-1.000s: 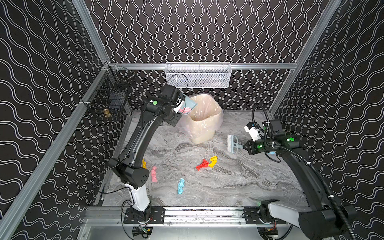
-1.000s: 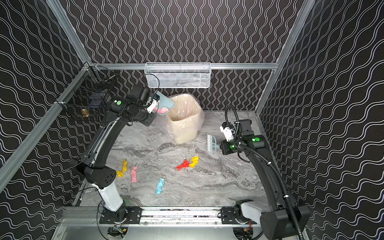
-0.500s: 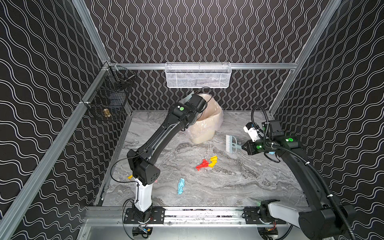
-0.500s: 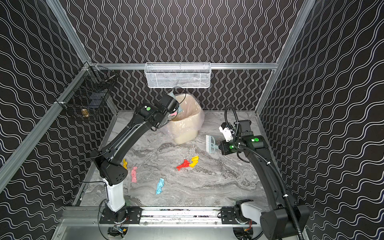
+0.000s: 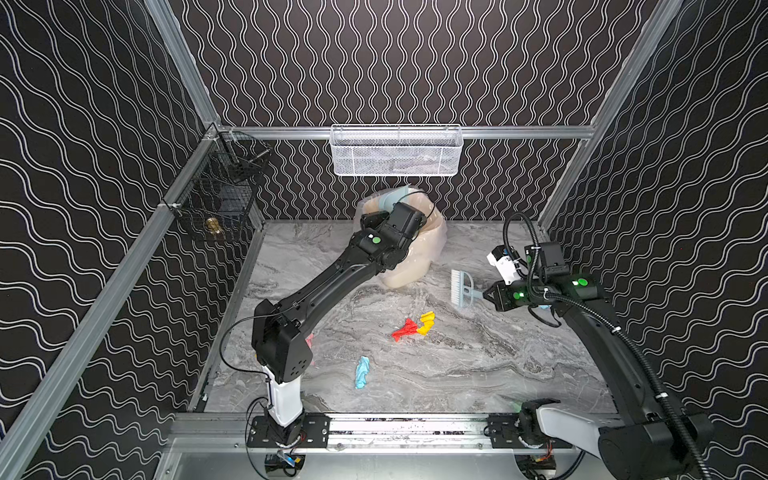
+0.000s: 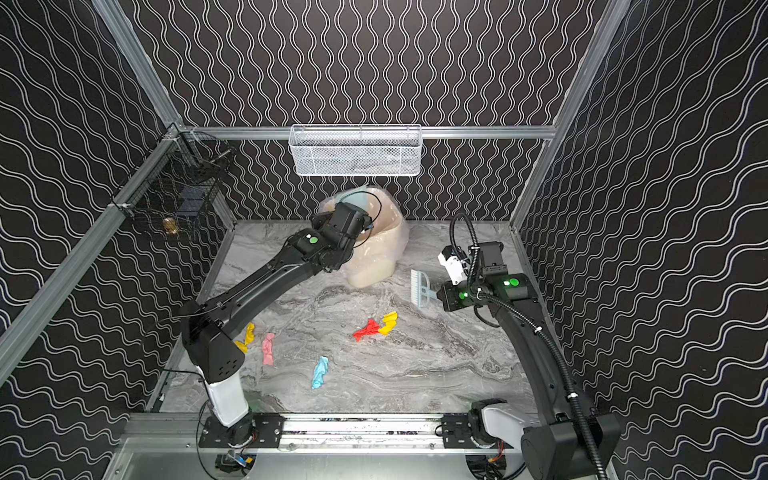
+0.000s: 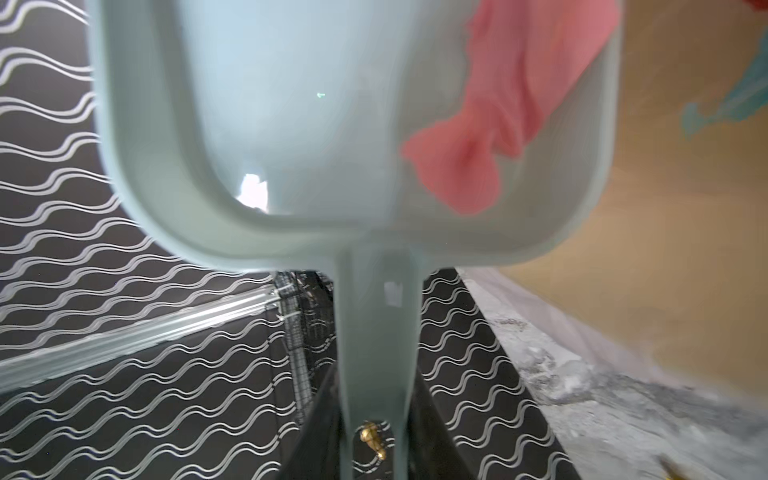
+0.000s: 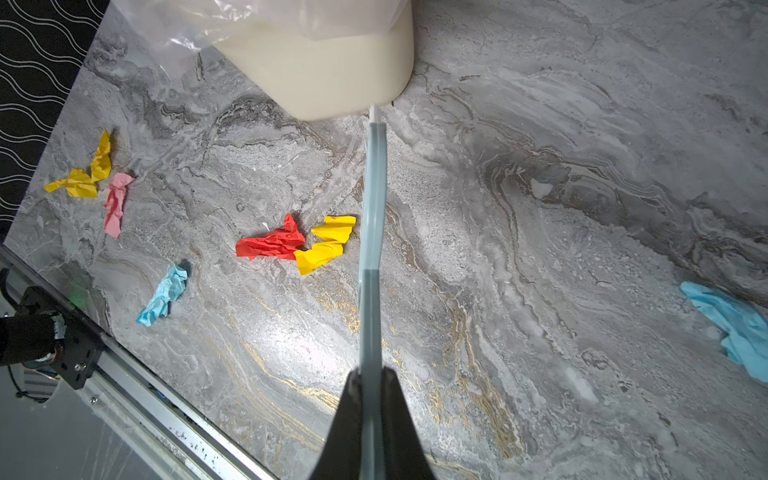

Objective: Sweep away the paper scraps from the table
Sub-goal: 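Tip the dustpan over the bin with the left gripper, then lower the empty dustpan to the table while moving the brush toward the far light-blue scrap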

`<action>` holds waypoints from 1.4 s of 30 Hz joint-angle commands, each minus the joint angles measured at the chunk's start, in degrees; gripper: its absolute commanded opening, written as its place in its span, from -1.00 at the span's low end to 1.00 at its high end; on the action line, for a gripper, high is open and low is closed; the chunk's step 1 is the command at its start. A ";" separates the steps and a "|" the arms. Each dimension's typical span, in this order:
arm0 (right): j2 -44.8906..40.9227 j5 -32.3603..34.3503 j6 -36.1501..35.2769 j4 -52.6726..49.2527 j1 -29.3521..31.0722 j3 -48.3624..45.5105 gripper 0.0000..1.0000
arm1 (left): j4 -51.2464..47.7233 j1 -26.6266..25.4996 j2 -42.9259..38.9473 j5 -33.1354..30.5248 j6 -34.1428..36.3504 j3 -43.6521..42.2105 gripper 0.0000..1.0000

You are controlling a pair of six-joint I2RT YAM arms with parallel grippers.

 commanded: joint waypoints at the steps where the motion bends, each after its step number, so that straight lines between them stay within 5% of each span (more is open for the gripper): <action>1: -0.36 -0.88 -0.70 1.43 0.04 -0.07 -1.00 | 18.13 -0.07 -1.39 -2.33 13.64 -4.11 -1.00; 10: -0.71 -0.12 -0.52 1.30 0.01 -0.25 -1.00 | 24.62 0.06 -2.99 -1.49 19.04 -7.08 -1.00; 16: -1.12 2.26 -0.01 1.07 0.03 -0.24 -1.00 | 23.17 0.67 -4.09 -1.44 16.00 -6.75 -1.00; 23: -3.42 17.64 3.35 2.40 -1.41 -1.69 -1.00 | 8.46 -3.61 -8.23 3.43 -3.91 -4.64 -1.00; 28: -2.79 26.52 5.02 3.09 -5.07 -2.42 -1.00 | -10.72 -5.71 -10.32 12.14 -24.86 1.59 -1.00; 36: 4.74 41.19 4.00 1.06 -8.65 1.44 -1.00 | -17.96 -7.18 -17.39 33.38 -43.92 -4.99 -1.00; 42: 12.25 48.80 2.10 0.62 -11.02 3.37 -1.00 | -16.94 -9.97 -20.78 45.01 -50.90 -14.11 -1.00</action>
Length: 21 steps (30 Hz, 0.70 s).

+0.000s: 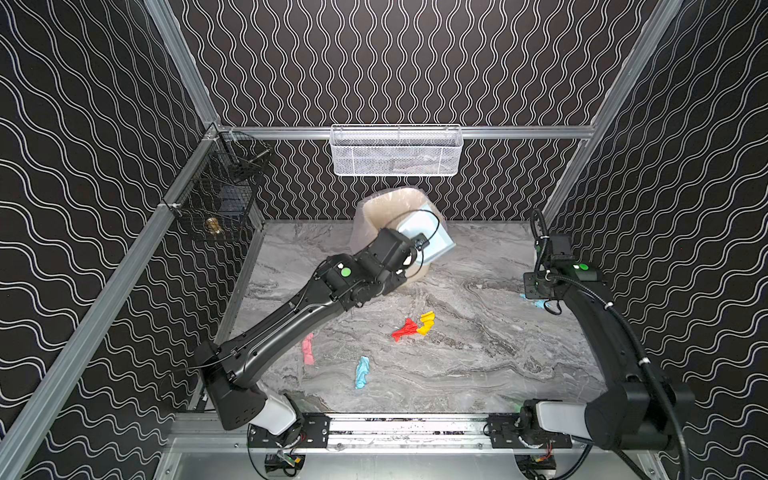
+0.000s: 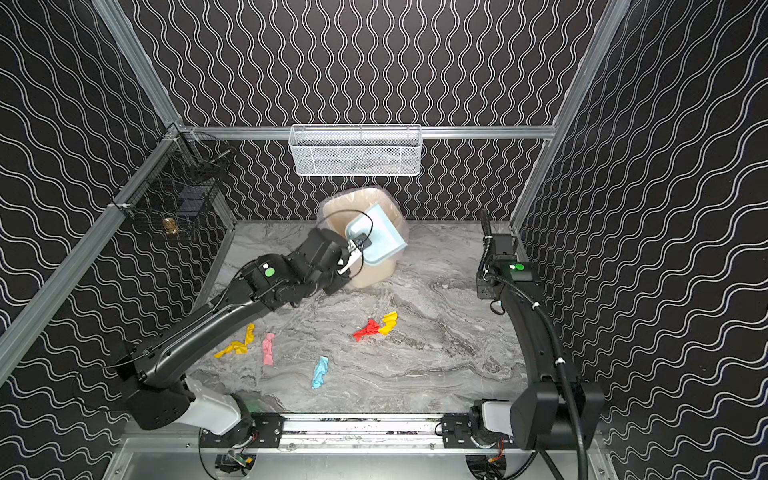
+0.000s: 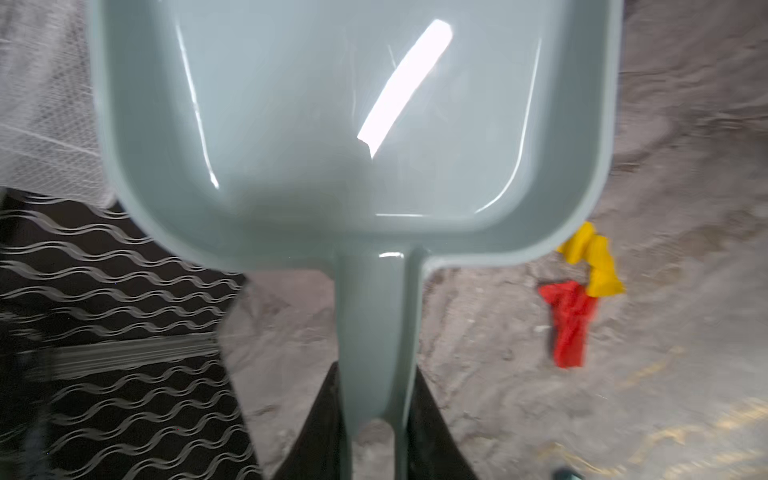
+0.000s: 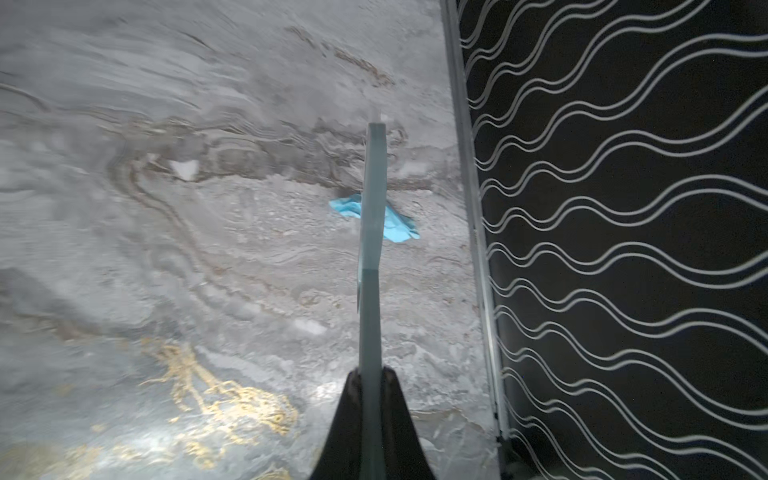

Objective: Sweep away the paper scraps from the table
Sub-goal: 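Lower the empty dustpan to the table while moving the brush toward the far light-blue scrap, then sweep the light-blue scrap away from the wall toward the dustpan with the right brush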

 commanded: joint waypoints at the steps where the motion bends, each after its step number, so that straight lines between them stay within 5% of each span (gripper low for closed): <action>1: 3.45 6.88 -1.70 -0.43 -1.73 1.08 -1.00 | 0.39 -0.93 -1.56 9.38 -6.87 -4.11 -1.00; 8: 11.25 10.15 -2.99 0.50 -6.65 3.72 -1.00 | 3.08 -2.03 -4.22 16.15 -8.40 -12.03 -1.00; 21: 18.14 0.65 -6.74 0.47 -6.72 4.33 -1.00 | 6.50 -1.99 -6.40 19.43 -11.66 -20.50 -1.00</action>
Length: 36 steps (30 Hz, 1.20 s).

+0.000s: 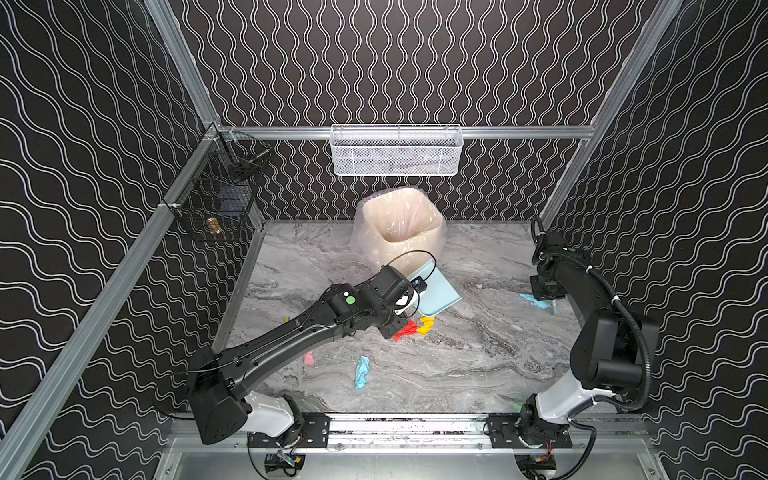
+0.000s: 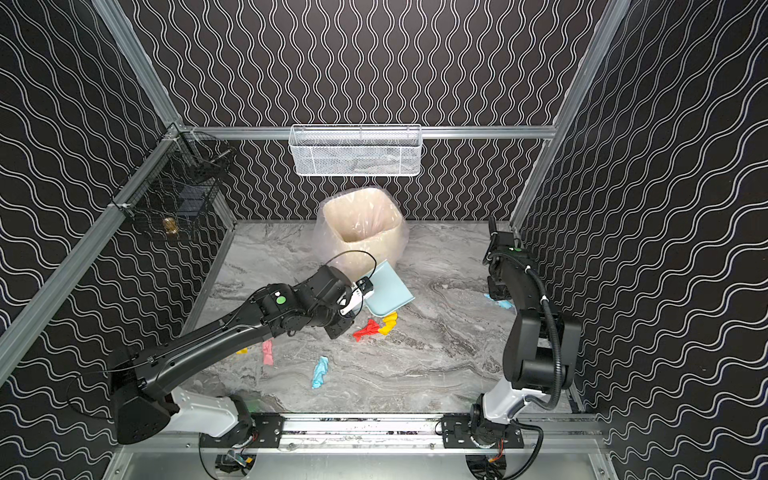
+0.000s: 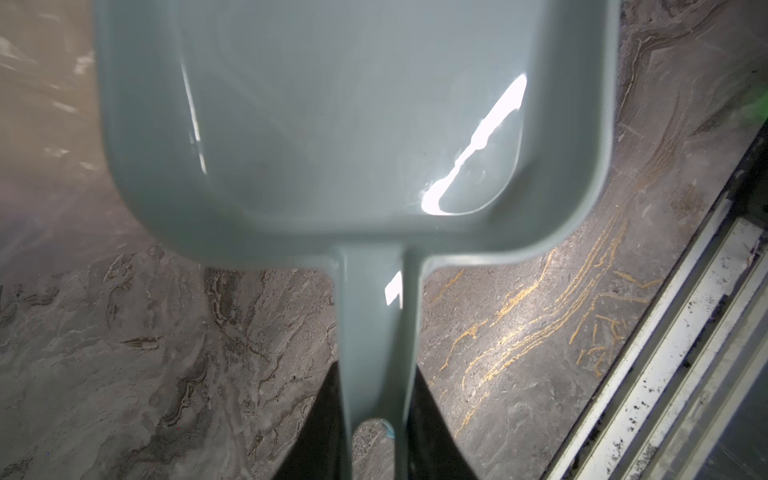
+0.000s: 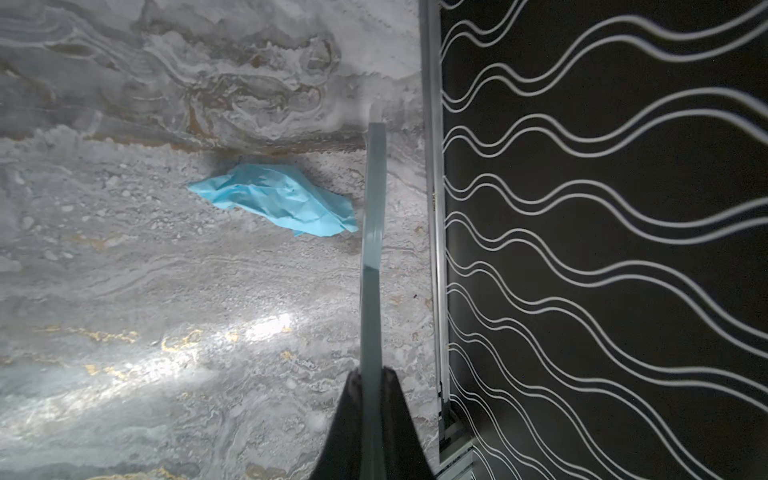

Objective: Sweep away the paper scraps from the table
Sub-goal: 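Sweep the light-blue scrap away from the wall toward the dustpan with the right brush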

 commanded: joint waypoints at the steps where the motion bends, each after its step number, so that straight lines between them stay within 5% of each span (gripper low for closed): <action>1: 0.02 -4.66 -1.42 -0.60 0.57 -0.02 -1.00 | 2.39 0.06 -0.89 1.47 -2.05 -1.41 -1.00; 11: -5.76 -6.51 -2.43 -1.55 8.63 -6.67 -1.00 | 2.50 0.06 -1.58 1.70 -2.99 -4.87 -1.00; 22: -9.08 -5.73 4.23 -12.11 20.69 -7.71 -1.00 | 2.37 -0.09 -1.31 3.26 -4.48 -6.78 -1.00; 29: -8.49 2.81 0.36 -8.24 20.92 0.54 -1.00 | 2.45 -0.79 -0.57 5.21 -6.34 -8.81 -1.00; 36: -0.12 4.49 -6.27 -3.16 20.85 3.66 -1.00 | 2.46 -3.24 0.74 5.44 -8.53 -11.20 -1.00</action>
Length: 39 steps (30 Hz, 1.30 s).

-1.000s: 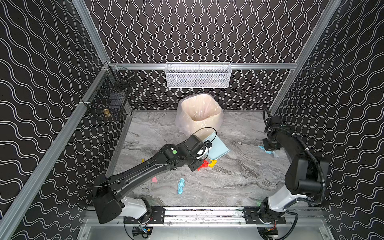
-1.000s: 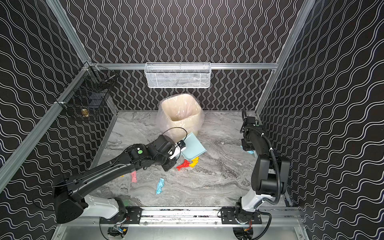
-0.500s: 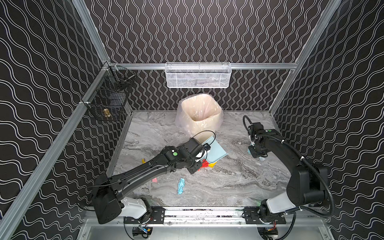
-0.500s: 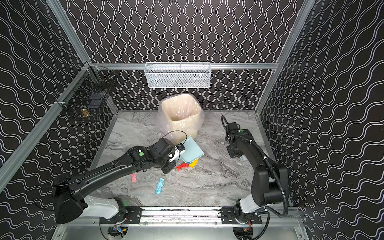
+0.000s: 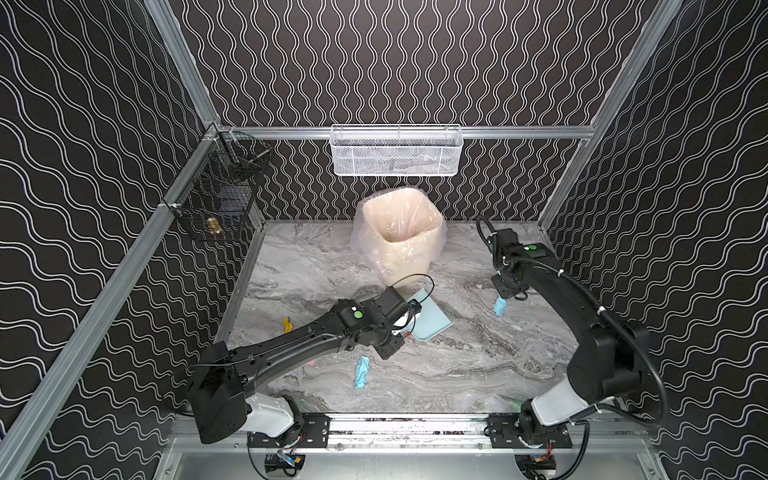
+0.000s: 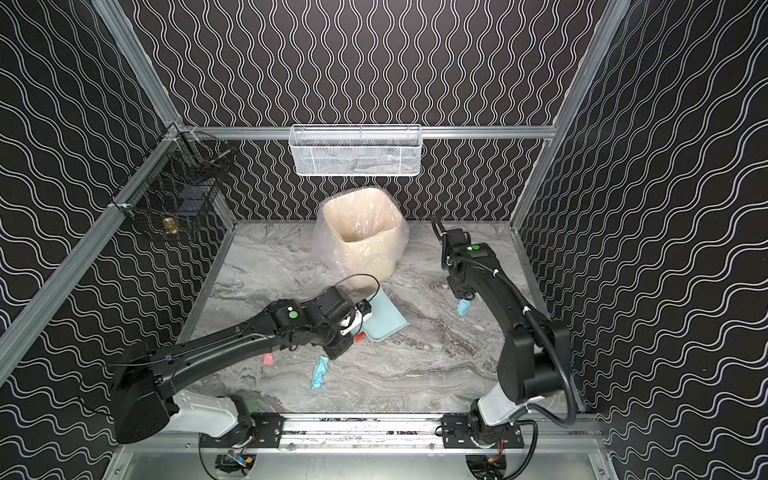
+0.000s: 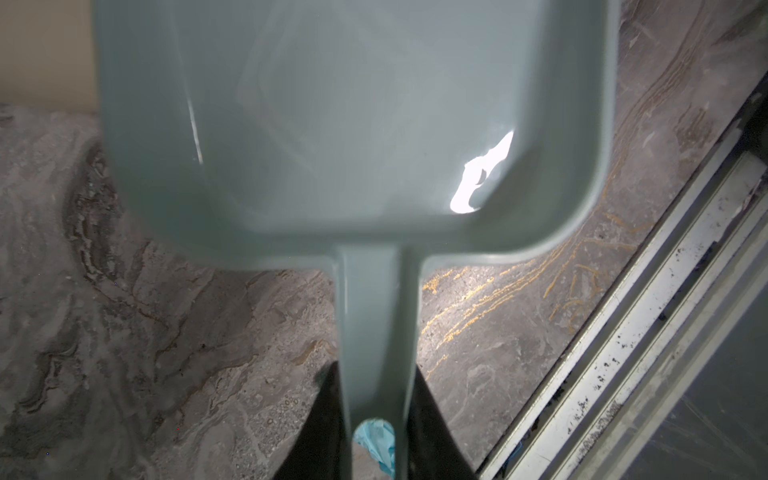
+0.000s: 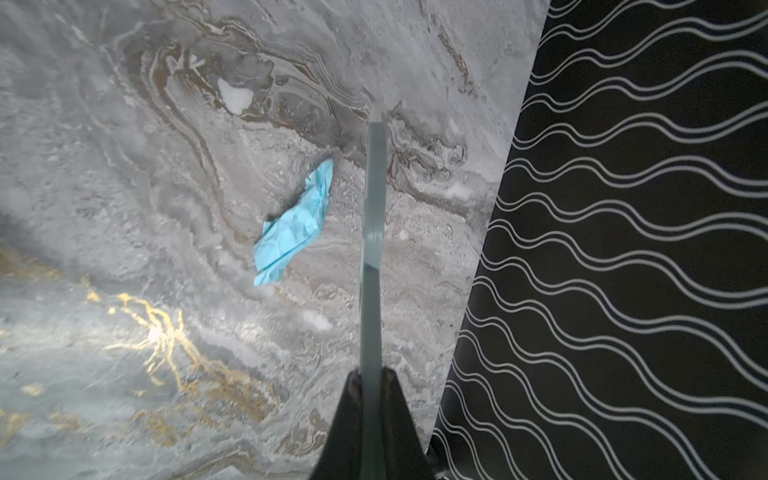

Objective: Sweep away the paper scraps from the table
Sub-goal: 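Sweep the light-blue scrap away from the wall toward the dustpan with the right brush, then sweep the light-blue scrap into the teal dustpan with the right gripper's brush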

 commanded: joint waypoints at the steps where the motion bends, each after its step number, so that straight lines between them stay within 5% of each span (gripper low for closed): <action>1: 2.83 1.48 -4.29 2.43 0.04 0.23 -1.00 | 0.59 -1.04 0.29 0.89 -2.29 -0.76 -1.00; 12: -1.73 -8.60 -5.29 -1.50 6.51 -7.63 -1.00 | 0.54 -5.16 1.29 2.04 -6.15 -3.95 -1.00; 24: -7.04 -24.52 5.14 -11.64 21.50 -6.67 -1.00 | 0.16 -10.70 3.38 2.09 -10.25 -6.23 -1.00; 29: -6.06 -22.11 6.49 -14.76 24.01 -2.84 -1.00 | 0.16 -12.90 5.28 1.56 -12.46 -7.06 -1.00; 39: -4.15 -17.59 6.42 -19.21 19.74 -0.87 -1.00 | 0.07 -13.60 11.55 2.08 -13.07 -3.49 -1.00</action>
